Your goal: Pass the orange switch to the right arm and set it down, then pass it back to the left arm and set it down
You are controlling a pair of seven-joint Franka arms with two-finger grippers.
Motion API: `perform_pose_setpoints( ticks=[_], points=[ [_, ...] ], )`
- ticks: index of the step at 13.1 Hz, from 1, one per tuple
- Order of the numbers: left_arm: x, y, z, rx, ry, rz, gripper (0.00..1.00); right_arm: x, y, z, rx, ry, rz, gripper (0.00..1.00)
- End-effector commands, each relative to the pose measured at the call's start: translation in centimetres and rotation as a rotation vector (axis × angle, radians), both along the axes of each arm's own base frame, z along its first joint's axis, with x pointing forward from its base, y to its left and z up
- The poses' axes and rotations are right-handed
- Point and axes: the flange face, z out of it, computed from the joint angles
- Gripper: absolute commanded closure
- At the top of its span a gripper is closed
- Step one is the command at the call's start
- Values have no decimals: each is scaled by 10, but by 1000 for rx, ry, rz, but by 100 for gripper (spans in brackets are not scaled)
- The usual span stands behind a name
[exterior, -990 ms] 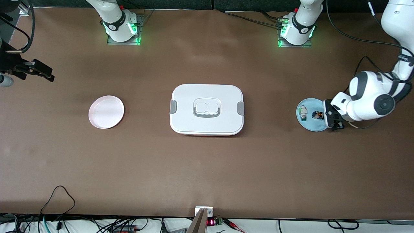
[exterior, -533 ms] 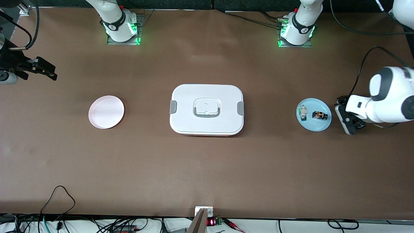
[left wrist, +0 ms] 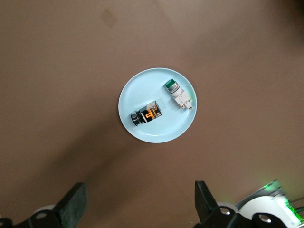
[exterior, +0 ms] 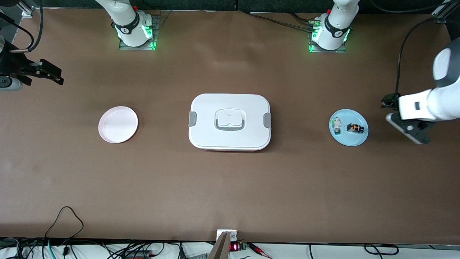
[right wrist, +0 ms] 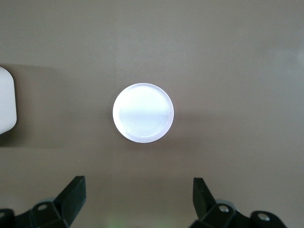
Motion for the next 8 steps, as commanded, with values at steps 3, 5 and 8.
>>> perform_pose_setpoints(
  ticks=[3, 5, 8],
  points=[
    [-17, -14, 81, 24, -86, 263, 0, 2, -1, 3, 13, -2, -1, 0],
    [-23, -22, 102, 38, -107, 400, 0, 2, -1, 3, 8, -2, 1, 0],
    [-31, -38, 103, -56, -36, 463, 0, 2, -1, 3, 10, -2, 1, 0]
  ],
)
